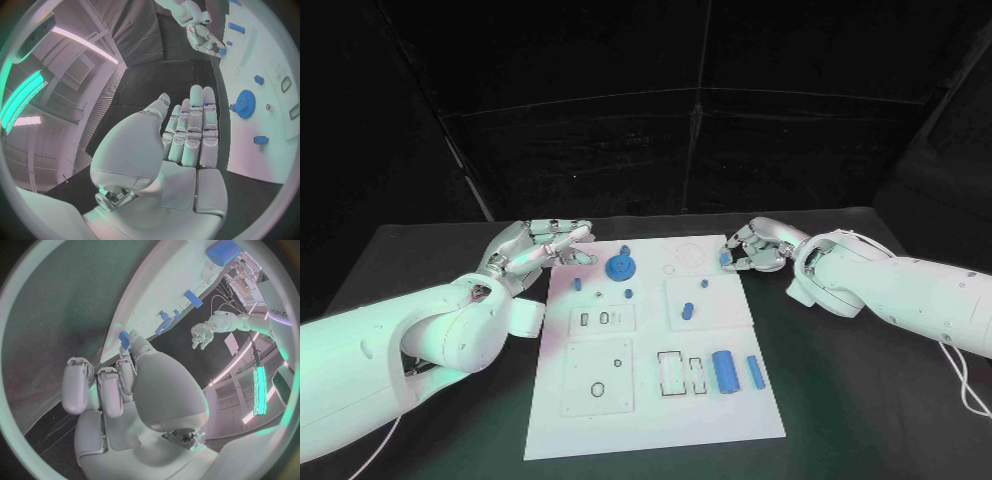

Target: Assemble the parts on the task board

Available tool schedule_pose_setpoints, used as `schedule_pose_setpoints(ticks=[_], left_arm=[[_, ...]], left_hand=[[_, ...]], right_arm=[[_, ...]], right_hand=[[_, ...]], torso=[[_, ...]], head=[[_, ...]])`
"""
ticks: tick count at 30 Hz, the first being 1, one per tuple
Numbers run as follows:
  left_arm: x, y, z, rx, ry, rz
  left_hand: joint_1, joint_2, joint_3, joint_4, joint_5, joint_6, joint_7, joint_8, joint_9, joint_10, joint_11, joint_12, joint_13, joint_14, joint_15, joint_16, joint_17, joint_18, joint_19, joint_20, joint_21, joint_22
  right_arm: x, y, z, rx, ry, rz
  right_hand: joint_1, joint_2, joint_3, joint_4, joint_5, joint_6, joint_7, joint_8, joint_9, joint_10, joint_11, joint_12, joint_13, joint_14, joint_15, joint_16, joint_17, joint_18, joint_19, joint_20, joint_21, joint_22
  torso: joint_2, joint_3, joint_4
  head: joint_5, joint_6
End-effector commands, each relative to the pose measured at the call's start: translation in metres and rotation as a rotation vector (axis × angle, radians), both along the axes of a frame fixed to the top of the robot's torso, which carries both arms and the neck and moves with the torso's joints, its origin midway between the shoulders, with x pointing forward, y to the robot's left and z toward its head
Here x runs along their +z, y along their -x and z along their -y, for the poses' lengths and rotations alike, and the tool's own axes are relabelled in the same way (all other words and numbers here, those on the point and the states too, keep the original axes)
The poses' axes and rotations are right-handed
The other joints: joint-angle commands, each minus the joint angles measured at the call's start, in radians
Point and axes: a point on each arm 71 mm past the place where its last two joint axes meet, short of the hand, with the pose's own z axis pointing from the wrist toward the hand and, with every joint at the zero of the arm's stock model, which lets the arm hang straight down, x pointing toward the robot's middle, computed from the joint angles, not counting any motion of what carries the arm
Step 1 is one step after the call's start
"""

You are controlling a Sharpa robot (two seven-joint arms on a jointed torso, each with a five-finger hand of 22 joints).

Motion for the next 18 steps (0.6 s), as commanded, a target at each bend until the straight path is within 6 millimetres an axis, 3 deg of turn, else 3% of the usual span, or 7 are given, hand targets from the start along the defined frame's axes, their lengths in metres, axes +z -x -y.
schedule_pose_setpoints(ticks=[1,18], left_arm=[[0.0014,0.0002,0.0013,-0.012,0.008,0.006],[0.0013,0.0002,0.0013,-0.012,0.007,0.005]], left_hand=[[0.009,-0.005,0.0,-0.008,0.001,0.002,0.004,-0.004,0.001,0.003,0.003,-0.005,0.0,-0.004,-0.001,-0.005,0.001,0.003,0.005,0.002,-0.007,-0.001],[0.009,-0.005,0.0,-0.008,0.001,0.002,0.004,-0.004,0.001,0.003,0.003,-0.005,0.0,-0.004,-0.001,-0.005,0.001,0.003,0.005,0.002,-0.007,-0.001]], right_arm=[[-0.0001,-0.0005,-0.0007,0.009,0.012,-0.005],[-0.001,-0.002,-0.0059,0.014,0.02,-0.006]], right_hand=[[-0.001,0.006,0.008,0.001,-0.007,0.009,0.001,0.007,0.001,0.001,-0.006,0.0,-0.032,0.087,-0.005,0.002,0.18,-0.012,0.001,-0.008,0.003,0.003],[-0.003,0.005,0.016,-0.003,-0.006,0.019,-0.003,0.01,0.001,0.003,-0.009,0.002,-0.029,0.087,-0.008,0.003,0.184,-0.012,0.001,-0.011,0.003,0.003]], torso=[[0.0,-0.0003,0.0001],[0.0,0.0004,0.0]], head=[[0.001,0.0],[0.002,-0.004]])
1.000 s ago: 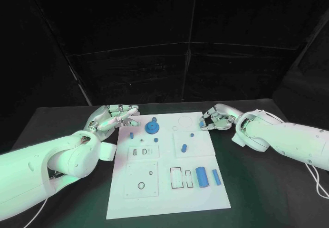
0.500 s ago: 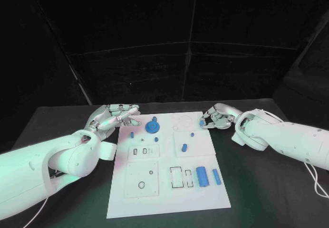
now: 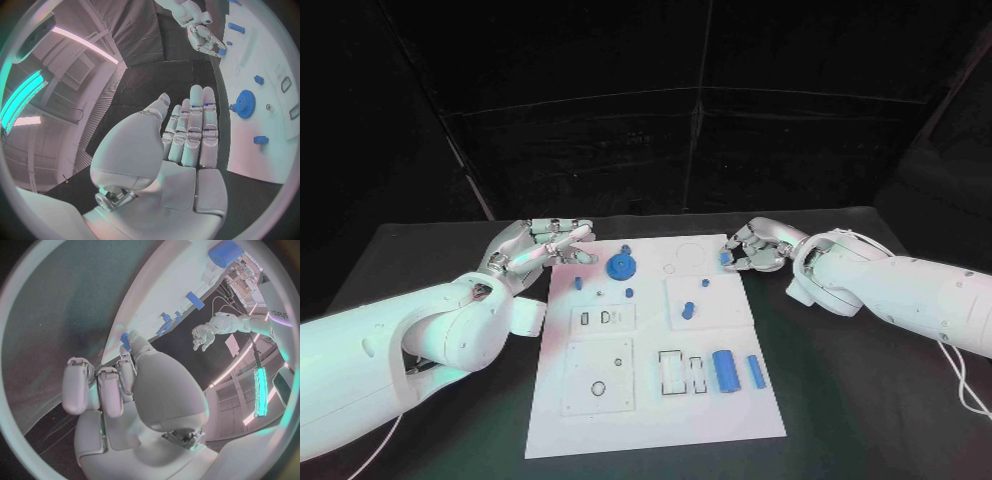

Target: Assemble the parts on the task board

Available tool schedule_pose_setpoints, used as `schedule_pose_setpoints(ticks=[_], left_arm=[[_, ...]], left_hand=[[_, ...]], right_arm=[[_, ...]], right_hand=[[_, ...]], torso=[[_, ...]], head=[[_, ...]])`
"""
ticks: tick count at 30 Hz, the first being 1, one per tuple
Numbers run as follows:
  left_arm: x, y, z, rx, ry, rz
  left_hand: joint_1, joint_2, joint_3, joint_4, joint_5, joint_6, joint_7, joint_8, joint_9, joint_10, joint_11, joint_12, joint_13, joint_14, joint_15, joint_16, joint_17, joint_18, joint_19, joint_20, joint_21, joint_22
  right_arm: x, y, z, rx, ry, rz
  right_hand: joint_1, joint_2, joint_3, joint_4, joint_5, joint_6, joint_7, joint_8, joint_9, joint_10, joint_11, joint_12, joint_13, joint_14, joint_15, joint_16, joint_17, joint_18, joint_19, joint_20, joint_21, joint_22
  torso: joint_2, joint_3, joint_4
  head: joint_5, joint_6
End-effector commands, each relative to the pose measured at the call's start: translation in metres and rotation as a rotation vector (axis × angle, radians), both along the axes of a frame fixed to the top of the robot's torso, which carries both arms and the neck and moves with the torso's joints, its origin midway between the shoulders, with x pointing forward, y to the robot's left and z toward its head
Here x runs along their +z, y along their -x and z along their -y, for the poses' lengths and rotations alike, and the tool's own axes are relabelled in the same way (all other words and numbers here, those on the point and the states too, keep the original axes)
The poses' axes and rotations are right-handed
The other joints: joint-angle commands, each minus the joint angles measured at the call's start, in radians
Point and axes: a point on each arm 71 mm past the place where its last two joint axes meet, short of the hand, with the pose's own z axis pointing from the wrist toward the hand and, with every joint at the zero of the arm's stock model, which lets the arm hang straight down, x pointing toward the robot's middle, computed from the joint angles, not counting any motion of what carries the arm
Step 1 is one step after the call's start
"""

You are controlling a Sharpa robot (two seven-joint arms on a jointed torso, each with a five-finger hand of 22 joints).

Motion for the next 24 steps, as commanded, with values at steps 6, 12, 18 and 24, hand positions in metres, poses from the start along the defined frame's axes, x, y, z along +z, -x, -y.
schedule_pose_setpoints(ticks=[6,12,18,24], left_arm=[[0.001,0.0,0.001,-0.011,0.007,0.005],[0.001,0.0,0.001,-0.011,0.007,0.005],[0.001,0.0,0.001,-0.01,0.006,0.005],[0.001,0.0,-0.001,-0.007,0.005,0.005]], left_hand=[[0.009,-0.005,0.0,-0.008,0.001,0.002,0.004,-0.004,0.001,0.003,0.003,-0.005,0.0,-0.004,-0.001,-0.005,0.001,0.003,0.005,0.002,-0.007,-0.001],[0.009,-0.005,0.0,-0.008,0.001,0.002,0.004,-0.004,0.001,0.003,0.003,-0.005,0.0,-0.004,-0.001,-0.005,0.001,0.003,0.005,0.002,-0.007,-0.001],[0.009,-0.005,0.0,-0.008,0.001,0.002,0.004,-0.004,0.001,0.003,0.003,-0.005,0.0,-0.004,-0.001,-0.005,0.001,0.003,0.005,0.002,-0.007,-0.001],[0.01,-0.004,0.002,-0.011,0.001,0.003,0.004,-0.004,0.001,0.004,0.003,-0.006,0.0,-0.004,-0.001,-0.006,0.004,0.003,0.005,0.002,-0.008,-0.001]], right_arm=[[0.002,0.0,-0.008,0.016,0.002,0.013],[0.003,0.0,-0.005,-0.022,0.001,0.038],[0.006,0.001,-0.005,-0.042,-0.008,0.069],[0.014,0.01,-0.017,-0.02,-0.043,0.115]], right_hand=[[-0.008,0.004,0.01,0.0,0.0,0.011,-0.001,0.008,0.001,0.003,-0.007,0.005,-0.026,0.088,-0.009,0.004,0.186,-0.013,-0.001,-0.008,0.004,0.003],[-0.021,0.01,0.027,0.001,0.034,0.031,-0.009,0.015,0.002,0.007,-0.014,0.009,-0.021,0.088,-0.014,0.004,0.187,-0.013,-0.001,-0.013,0.004,0.003],[-0.02,0.019,0.052,-0.007,0.053,0.051,-0.018,0.024,0.004,0.012,-0.022,0.012,-0.017,0.089,-0.021,0.005,0.189,-0.013,-0.001,-0.019,0.004,0.003],[-0.024,0.019,0.074,-0.016,0.075,0.055,-0.02,0.025,0.004,0.016,-0.024,0.015,-0.012,0.089,-0.024,0.006,0.192,-0.014,0.002,-0.024,0.006,0.007]], torso=[[0.0,0.0001,0.0001],[0.0,-0.0003,0.0004],[0.0,0.0001,0.0001],[-0.001,0.0004,0.0003]], head=[[-0.002,-0.002],[-0.002,-0.003],[-0.002,-0.002],[0.0,0.0]])
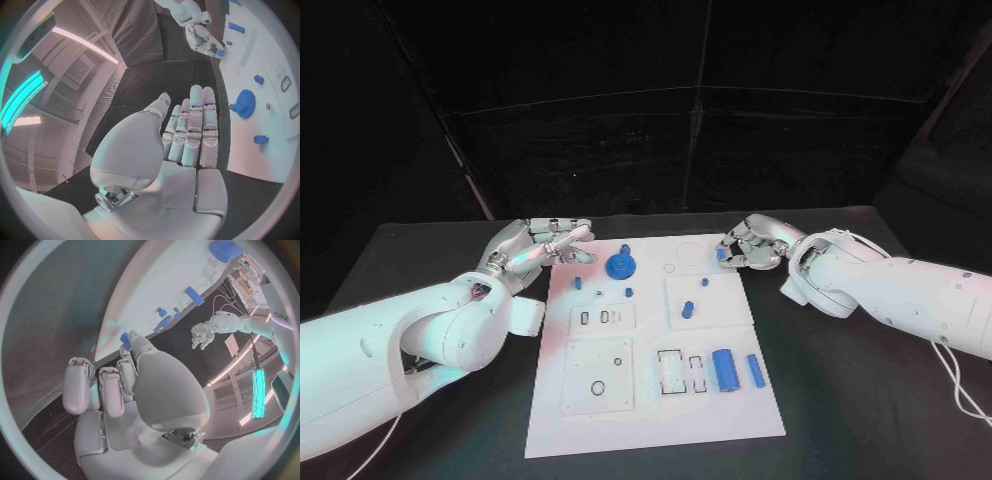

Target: Assemble the parts on the task board

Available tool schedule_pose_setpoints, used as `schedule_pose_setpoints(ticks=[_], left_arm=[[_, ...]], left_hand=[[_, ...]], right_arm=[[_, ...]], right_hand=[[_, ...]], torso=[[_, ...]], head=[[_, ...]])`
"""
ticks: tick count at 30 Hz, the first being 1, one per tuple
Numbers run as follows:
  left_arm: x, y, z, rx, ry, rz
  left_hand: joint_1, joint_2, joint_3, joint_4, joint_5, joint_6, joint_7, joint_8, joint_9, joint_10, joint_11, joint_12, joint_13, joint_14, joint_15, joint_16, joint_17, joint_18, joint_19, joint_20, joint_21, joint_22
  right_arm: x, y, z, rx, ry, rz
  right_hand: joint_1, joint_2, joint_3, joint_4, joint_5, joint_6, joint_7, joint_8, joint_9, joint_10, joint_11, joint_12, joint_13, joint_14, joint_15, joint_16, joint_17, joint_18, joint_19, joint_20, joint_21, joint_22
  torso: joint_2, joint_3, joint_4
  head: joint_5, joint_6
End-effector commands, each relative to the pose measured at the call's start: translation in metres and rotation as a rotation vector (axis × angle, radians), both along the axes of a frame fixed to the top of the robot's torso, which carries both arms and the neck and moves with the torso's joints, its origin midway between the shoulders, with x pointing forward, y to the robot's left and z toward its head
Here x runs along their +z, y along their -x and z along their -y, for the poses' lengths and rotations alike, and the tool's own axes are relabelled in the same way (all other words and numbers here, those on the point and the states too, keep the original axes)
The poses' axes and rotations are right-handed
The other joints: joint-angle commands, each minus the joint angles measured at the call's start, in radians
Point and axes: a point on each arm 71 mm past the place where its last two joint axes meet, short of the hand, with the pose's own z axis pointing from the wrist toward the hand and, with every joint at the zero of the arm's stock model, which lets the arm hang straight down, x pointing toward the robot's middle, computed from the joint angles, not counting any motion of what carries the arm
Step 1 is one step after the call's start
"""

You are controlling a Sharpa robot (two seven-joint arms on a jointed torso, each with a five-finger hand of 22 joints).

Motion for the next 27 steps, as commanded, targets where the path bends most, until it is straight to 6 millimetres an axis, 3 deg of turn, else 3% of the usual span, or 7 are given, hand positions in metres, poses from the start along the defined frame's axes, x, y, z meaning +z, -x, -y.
schedule_pose_setpoints(ticks=[1,7,16,21,27], left_arm=[[0.001,0.0,0.0,-0.007,0.005,0.006],[0.001,0.0,-0.001,-0.004,0.005,0.006],[0.001,-0.003,-0.006,0.007,0.0,0.008],[0.0,-0.005,-0.009,0.02,0.003,0.004],[-0.001,-0.007,-0.01,0.035,0.01,-0.001]], left_hand=[[0.006,0.0,0.0,-0.004,0.001,0.003,0.004,-0.004,0.001,0.004,0.003,-0.006,0.0,-0.004,-0.001,-0.006,0.001,0.003,0.005,0.002,-0.004,-0.002],[0.006,0.0,0.001,-0.004,0.001,0.003,0.004,-0.004,0.001,0.004,0.003,-0.006,0.0,-0.004,-0.001,-0.006,0.001,0.003,0.005,0.002,-0.004,-0.002],[0.006,0.0,0.001,-0.004,0.001,0.003,0.004,-0.004,0.001,0.004,0.003,-0.006,0.0,-0.005,-0.001,-0.006,0.001,0.003,0.005,0.002,-0.004,-0.002],[0.006,0.0,0.001,-0.004,0.001,0.003,0.004,-0.004,0.001,0.004,0.003,-0.006,0.0,-0.005,-0.001,-0.006,0.001,0.003,0.005,0.002,-0.004,-0.002],[0.005,0.0,0.001,-0.004,0.001,0.004,0.004,-0.004,0.001,0.005,0.003,-0.006,0.0,-0.004,-0.001,-0.006,0.002,0.003,0.006,0.002,-0.004,-0.002]], right_arm=[[0.009,0.006,-0.008,-0.006,-0.031,0.071],[0.016,0.018,-0.024,0.021,-0.076,0.095],[0.024,0.034,-0.071,0.089,-0.165,0.081],[0.024,0.038,-0.108,0.154,-0.176,0.084],[0.007,0.042,-0.144,0.196,-0.156,0.05]], right_hand=[[-0.001,0.009,0.008,-0.002,0.009,0.018,-0.012,0.003,0.004,0.009,-0.017,0.006,0.019,0.09,-0.009,0.006,0.192,-0.014,0.002,-0.009,0.006,0.002],[-0.005,0.008,0.012,-0.002,0.013,0.018,-0.011,0.002,0.003,0.01,-0.017,0.007,0.02,0.09,-0.01,0.006,0.193,-0.014,0.003,-0.009,0.007,0.004],[-0.017,0.006,0.019,0.001,0.018,0.019,-0.012,0.002,0.003,0.012,-0.017,0.008,0.021,0.09,-0.01,0.006,0.193,-0.014,0.004,-0.01,0.007,0.005],[-0.02,0.008,0.026,0.0,0.022,0.022,-0.013,0.003,0.004,0.012,-0.018,0.008,0.021,0.09,-0.01,0.007,0.194,-0.014,0.004,-0.01,0.007,0.005],[-0.021,0.008,0.028,0.0,0.022,0.023,-0.014,0.004,0.004,0.012,-0.019,0.007,0.021,0.09,-0.011,0.006,0.194,-0.014,0.004,-0.01,0.007,0.005]], torso=[[-0.002,0.0002,0.0005],[-0.005,-0.0032,0.0023],[-0.016,-0.0067,0.0053],[-0.025,-0.0109,0.0071],[-0.033,-0.0176,0.0094]], head=[[0.0,0.003],[0.003,0.003],[0.02,-0.005],[0.036,-0.013],[0.055,-0.027]])
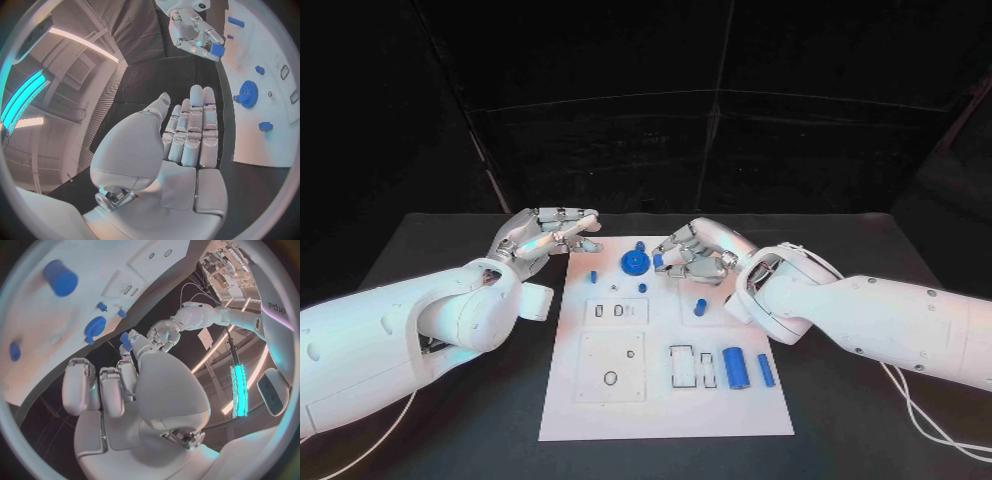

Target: Assemble the parts on the task board

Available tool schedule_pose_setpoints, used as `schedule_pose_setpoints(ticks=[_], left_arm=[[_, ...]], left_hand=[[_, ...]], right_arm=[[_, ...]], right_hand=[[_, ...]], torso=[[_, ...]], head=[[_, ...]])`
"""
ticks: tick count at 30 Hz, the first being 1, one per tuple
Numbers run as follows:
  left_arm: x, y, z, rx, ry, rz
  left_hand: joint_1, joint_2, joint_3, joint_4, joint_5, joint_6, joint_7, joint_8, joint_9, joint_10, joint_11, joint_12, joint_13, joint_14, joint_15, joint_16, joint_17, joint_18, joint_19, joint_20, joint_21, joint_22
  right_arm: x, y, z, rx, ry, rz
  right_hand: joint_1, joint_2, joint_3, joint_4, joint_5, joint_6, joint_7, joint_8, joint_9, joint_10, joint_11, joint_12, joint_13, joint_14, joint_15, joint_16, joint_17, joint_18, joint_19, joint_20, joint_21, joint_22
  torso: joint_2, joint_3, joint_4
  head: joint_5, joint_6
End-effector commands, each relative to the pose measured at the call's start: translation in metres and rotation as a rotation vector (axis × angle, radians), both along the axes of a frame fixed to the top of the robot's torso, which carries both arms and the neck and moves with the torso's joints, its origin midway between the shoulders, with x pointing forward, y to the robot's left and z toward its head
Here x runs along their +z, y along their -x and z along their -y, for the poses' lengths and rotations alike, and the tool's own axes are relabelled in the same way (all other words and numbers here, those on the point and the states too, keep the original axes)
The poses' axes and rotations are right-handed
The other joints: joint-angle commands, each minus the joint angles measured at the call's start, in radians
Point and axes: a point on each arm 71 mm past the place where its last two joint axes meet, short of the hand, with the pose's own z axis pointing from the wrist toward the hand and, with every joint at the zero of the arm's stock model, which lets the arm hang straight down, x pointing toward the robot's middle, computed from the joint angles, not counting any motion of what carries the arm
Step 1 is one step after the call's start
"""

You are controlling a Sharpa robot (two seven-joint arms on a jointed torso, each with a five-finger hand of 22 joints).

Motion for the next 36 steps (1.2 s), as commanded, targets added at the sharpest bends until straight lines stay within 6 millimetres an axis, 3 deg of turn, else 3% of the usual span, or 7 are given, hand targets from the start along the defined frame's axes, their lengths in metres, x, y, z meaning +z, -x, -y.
schedule_pose_setpoints(ticks=[1,4,11,15,27,36], left_arm=[[0.001,-0.001,0.0,0.006,0.02,0.001],[0.001,-0.002,-0.001,0.014,0.023,0.001],[0.002,-0.002,-0.001,0.022,0.032,-0.003],[0.002,-0.001,-0.001,0.024,0.033,-0.002],[0.002,-0.002,0.0,0.021,0.035,-0.002],[0.002,-0.002,0.0,0.019,0.035,-0.004]], left_hand=[[0.005,0.0,0.001,-0.005,0.001,0.004,0.004,-0.004,0.001,0.006,0.003,-0.006,0.0,-0.004,-0.001,-0.006,0.001,0.003,0.006,0.002,-0.004,-0.002],[0.005,0.0,0.001,-0.005,0.001,0.004,0.004,-0.004,0.001,0.006,0.003,-0.006,0.0,-0.004,-0.001,-0.006,0.001,0.003,0.006,0.002,-0.004,-0.002],[0.005,0.001,0.002,-0.005,0.001,0.006,0.003,-0.004,0.001,0.007,0.002,-0.006,0.0,-0.004,-0.001,-0.007,0.002,0.003,0.006,0.002,-0.004,-0.002],[0.005,0.001,0.002,-0.006,0.001,0.006,0.003,-0.004,0.001,0.008,0.002,-0.006,0.0,-0.004,-0.002,-0.007,0.003,0.003,0.006,0.002,-0.004,-0.002],[0.005,0.001,0.002,-0.006,0.001,0.006,0.003,-0.004,0.001,0.008,0.002,-0.006,0.0,-0.004,-0.002,-0.007,0.003,0.003,0.006,0.002,-0.004,-0.002],[0.007,0.002,0.004,-0.007,0.001,0.006,0.003,-0.004,0.001,0.008,0.002,-0.006,0.0,-0.004,-0.002,-0.007,0.004,0.003,0.006,0.001,-0.004,-0.002]], right_arm=[[-0.007,0.001,-0.012,-0.009,0.036,0.002],[-0.016,0.004,-0.027,0.018,0.054,-0.016],[-0.038,0.011,-0.052,0.045,0.14,-0.062],[-0.046,0.015,-0.059,0.047,0.161,-0.071],[-0.053,0.016,-0.066,0.037,0.206,-0.073],[-0.054,0.016,-0.064,0.026,0.221,-0.073]], right_hand=[[-0.002,0.008,0.01,0.005,0.003,0.024,-0.014,0.008,0.003,0.003,-0.01,0.003,0.026,0.089,-0.004,0.006,0.194,-0.014,0.001,-0.007,0.003,0.0],[-0.009,0.004,0.012,0.005,-0.006,0.026,-0.015,0.009,0.003,0.003,-0.011,0.003,0.026,0.09,-0.005,0.007,0.196,-0.014,0.001,-0.008,0.003,0.001],[-0.02,0.001,0.018,0.007,-0.021,0.028,-0.016,0.01,0.004,0.002,-0.012,0.001,0.025,0.09,-0.006,0.007,0.195,-0.014,0.0,-0.009,0.002,-0.001],[-0.021,0.001,0.018,0.007,-0.022,0.028,-0.016,0.01,0.004,0.002,-0.012,0.0,0.025,0.09,-0.006,0.007,0.195,-0.014,0.001,-0.009,0.003,0.001],[-0.022,-0.003,0.019,0.005,-0.022,0.028,-0.017,0.01,0.004,0.002,-0.012,0.0,0.025,0.089,-0.006,0.006,0.194,-0.014,0.001,-0.009,0.003,0.0],[-0.023,-0.006,0.021,0.003,-0.021,0.028,-0.017,0.01,0.004,0.002,-0.013,0.0,0.025,0.089,-0.007,0.006,0.194,-0.014,0.001,-0.01,0.003,0.001]], torso=[[-0.007,-0.0065,0.0028],[-0.006,-0.0059,0.0017],[-0.006,-0.006,0.0039],[-0.005,-0.0032,0.0013],[-0.005,-0.0008,0.0],[-0.006,-0.0006,-0.0005]], head=[[0.013,-0.006],[0.021,-0.011],[0.022,-0.016],[0.031,-0.019],[0.043,-0.028],[0.043,-0.032]])
